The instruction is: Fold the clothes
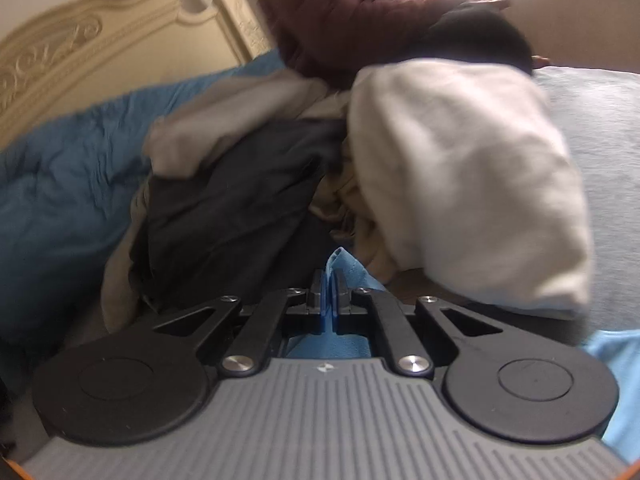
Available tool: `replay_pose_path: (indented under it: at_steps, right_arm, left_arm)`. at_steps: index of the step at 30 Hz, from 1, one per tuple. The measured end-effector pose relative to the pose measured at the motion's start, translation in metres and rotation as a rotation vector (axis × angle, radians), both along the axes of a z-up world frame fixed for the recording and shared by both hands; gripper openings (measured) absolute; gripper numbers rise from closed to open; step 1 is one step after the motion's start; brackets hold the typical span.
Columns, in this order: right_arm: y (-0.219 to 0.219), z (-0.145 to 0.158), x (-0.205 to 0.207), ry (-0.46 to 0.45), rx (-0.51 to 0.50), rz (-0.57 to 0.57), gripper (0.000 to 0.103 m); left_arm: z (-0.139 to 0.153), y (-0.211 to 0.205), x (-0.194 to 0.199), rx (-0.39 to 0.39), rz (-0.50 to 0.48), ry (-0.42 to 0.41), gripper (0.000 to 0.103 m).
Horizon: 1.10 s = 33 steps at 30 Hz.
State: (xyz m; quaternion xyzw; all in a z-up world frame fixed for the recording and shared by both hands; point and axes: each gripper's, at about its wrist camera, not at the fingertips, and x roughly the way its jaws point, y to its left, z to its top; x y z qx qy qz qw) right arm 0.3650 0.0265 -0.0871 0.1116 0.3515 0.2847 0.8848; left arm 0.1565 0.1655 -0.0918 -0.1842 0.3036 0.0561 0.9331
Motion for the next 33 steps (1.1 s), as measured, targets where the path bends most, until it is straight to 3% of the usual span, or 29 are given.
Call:
replay_pose_path:
  at_steps: [9,12,17,22,29,33]
  right_arm:
    - [0.06,-0.025,0.015,-0.046,-0.192,0.06,0.004]
    - [0.058,-0.014,0.012,-0.062,-0.152,0.086,0.005]
    - [0.019,0.024,-0.004,-0.092,-0.064,0.122,0.011]
    - [-0.04,0.045,-0.024,-0.108,-0.1,0.115,0.011]
    - [-0.121,0.026,-0.039,-0.036,-0.129,-0.031,0.011]
    - [-0.148,0.016,-0.038,0.014,-0.11,-0.095,0.012]
  left_arm:
    - [-0.026,0.014,0.003,-0.1,0.066,0.054,0.009]
    - [-0.028,0.023,-0.001,-0.14,0.06,0.048,0.011]
    - [-0.031,0.035,0.001,-0.174,0.069,0.058,0.008]
    - [-0.031,0.037,0.001,-0.188,0.111,0.071,0.008]
    - [-0.025,0.039,-0.005,-0.117,0.232,0.074,0.008]
    - [-0.013,0.04,-0.007,-0.036,0.295,0.052,0.021]
